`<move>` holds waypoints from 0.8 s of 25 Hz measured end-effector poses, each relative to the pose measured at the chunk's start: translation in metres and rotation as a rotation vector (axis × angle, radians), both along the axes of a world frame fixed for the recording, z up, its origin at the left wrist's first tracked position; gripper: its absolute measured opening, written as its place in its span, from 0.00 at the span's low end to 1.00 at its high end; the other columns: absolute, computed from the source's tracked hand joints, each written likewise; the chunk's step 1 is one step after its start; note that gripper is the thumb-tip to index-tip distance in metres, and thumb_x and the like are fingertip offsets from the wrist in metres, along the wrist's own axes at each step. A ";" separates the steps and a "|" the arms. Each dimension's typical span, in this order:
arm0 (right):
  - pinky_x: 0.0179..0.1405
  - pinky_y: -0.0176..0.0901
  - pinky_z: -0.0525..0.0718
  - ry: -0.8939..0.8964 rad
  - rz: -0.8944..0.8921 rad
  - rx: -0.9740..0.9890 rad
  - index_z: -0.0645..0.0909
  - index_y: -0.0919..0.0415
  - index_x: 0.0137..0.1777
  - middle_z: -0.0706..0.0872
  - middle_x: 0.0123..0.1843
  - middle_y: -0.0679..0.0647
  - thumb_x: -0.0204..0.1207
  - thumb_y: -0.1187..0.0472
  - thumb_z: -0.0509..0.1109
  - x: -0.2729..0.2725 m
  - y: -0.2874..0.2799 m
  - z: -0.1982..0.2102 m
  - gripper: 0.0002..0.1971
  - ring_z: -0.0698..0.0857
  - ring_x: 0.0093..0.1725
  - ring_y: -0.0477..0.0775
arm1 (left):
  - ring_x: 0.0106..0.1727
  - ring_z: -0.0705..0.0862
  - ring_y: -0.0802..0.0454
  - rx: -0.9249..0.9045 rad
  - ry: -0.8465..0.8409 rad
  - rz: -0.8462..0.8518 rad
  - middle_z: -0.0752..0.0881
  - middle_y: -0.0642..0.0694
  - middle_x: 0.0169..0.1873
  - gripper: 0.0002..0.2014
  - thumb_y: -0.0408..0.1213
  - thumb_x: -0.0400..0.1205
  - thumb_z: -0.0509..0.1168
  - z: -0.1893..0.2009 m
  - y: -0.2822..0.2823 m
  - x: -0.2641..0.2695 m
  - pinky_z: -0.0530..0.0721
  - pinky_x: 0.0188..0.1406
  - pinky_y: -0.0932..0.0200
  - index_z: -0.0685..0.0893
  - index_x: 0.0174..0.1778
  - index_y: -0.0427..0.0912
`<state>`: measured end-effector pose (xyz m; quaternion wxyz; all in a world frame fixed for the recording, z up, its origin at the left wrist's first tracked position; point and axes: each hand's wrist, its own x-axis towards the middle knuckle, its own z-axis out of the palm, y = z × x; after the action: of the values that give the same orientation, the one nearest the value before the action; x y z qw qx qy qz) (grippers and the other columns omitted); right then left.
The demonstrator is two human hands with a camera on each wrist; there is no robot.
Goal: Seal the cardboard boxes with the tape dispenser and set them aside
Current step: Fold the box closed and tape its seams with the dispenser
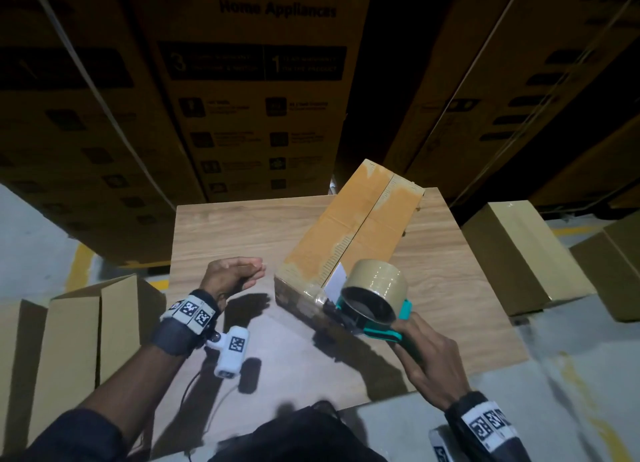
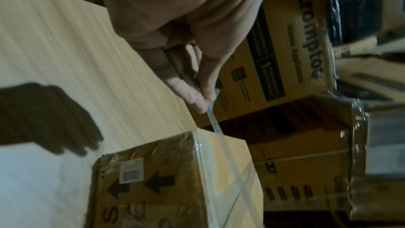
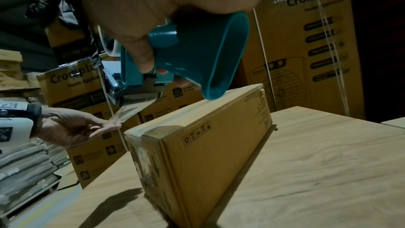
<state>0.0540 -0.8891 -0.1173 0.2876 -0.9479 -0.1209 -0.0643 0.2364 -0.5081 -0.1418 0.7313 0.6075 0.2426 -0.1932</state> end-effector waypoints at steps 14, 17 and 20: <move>0.31 0.49 0.89 0.035 -0.025 -0.106 0.74 0.43 0.71 0.84 0.61 0.47 0.77 0.57 0.72 0.003 0.006 -0.026 0.24 0.87 0.43 0.48 | 0.40 0.94 0.52 0.196 -0.063 0.082 0.94 0.37 0.44 0.05 0.31 0.81 0.76 -0.036 -0.023 0.007 0.84 0.26 0.67 0.92 0.51 0.35; 0.32 0.49 0.90 0.058 -0.027 -0.113 0.74 0.42 0.72 0.84 0.62 0.47 0.75 0.59 0.75 0.004 0.005 -0.030 0.26 0.87 0.43 0.48 | 0.41 0.94 0.50 0.177 -0.047 0.102 0.94 0.38 0.44 0.06 0.31 0.81 0.76 -0.039 -0.025 0.006 0.83 0.23 0.66 0.92 0.52 0.34; 0.33 0.47 0.90 0.088 -0.028 -0.160 0.75 0.42 0.72 0.83 0.63 0.46 0.74 0.59 0.77 0.005 0.004 -0.036 0.28 0.86 0.43 0.46 | 0.39 0.93 0.46 0.139 -0.014 0.117 0.94 0.38 0.43 0.06 0.31 0.81 0.76 -0.041 -0.028 0.005 0.83 0.19 0.64 0.91 0.52 0.34</move>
<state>0.0586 -0.8848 -0.1530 0.2152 -0.9713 -0.0997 -0.0168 0.2417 -0.5361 -0.1826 0.6989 0.6431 0.2853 -0.1287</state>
